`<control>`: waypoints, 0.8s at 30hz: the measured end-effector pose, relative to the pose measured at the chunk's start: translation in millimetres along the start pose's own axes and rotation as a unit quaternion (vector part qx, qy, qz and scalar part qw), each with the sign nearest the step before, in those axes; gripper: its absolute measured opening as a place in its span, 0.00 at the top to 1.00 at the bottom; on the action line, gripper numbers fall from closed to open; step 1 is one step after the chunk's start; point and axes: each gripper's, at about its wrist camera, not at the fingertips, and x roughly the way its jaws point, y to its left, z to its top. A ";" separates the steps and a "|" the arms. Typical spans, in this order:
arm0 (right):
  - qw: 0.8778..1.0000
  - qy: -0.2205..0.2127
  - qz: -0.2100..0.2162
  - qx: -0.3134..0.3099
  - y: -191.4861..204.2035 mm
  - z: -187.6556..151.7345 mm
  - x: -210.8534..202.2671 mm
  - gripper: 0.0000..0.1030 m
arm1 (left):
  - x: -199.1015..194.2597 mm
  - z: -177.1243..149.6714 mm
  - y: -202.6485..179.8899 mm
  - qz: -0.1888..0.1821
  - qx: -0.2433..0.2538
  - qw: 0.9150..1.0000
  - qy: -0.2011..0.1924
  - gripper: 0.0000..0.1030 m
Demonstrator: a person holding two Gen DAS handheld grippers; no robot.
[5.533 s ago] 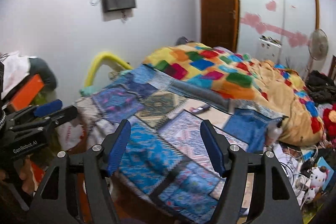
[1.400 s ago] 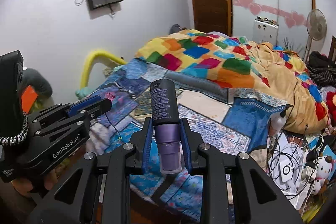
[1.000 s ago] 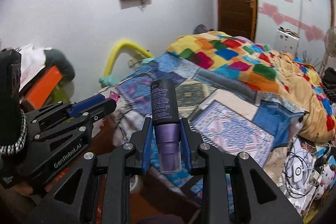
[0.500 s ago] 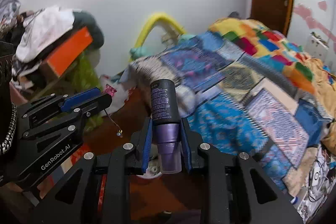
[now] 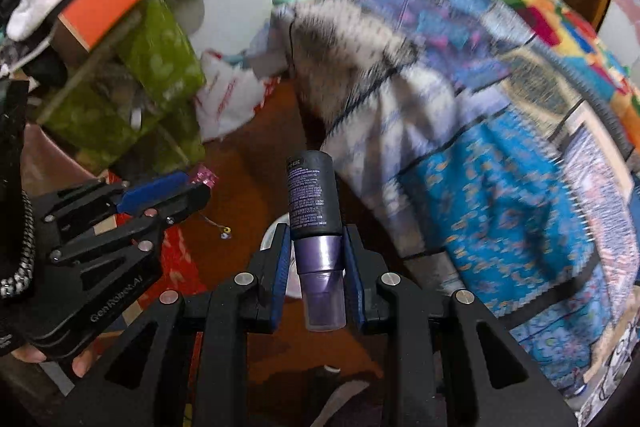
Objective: Collect trash
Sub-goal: 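Carry the pink figure in the left tool while the right tool carries the spray can to the wastebasket, then open both tools over the wastebasket, dropping pink figure and spray can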
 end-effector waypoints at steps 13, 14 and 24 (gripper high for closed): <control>0.993 0.103 0.058 -0.005 -0.4 8.6 79.7 0.75 | 83.4 -13.1 38.4 -0.038 -0.090 0.989 0.112 0.82; 0.993 0.105 0.059 -0.005 -0.9 9.1 81.7 0.69 | 84.4 -11.9 38.0 -0.039 -0.092 0.988 0.117 0.79; 0.996 0.080 0.048 0.006 -15.7 4.7 58.5 0.64 | 53.5 -8.7 33.3 0.015 -0.068 0.994 0.082 0.71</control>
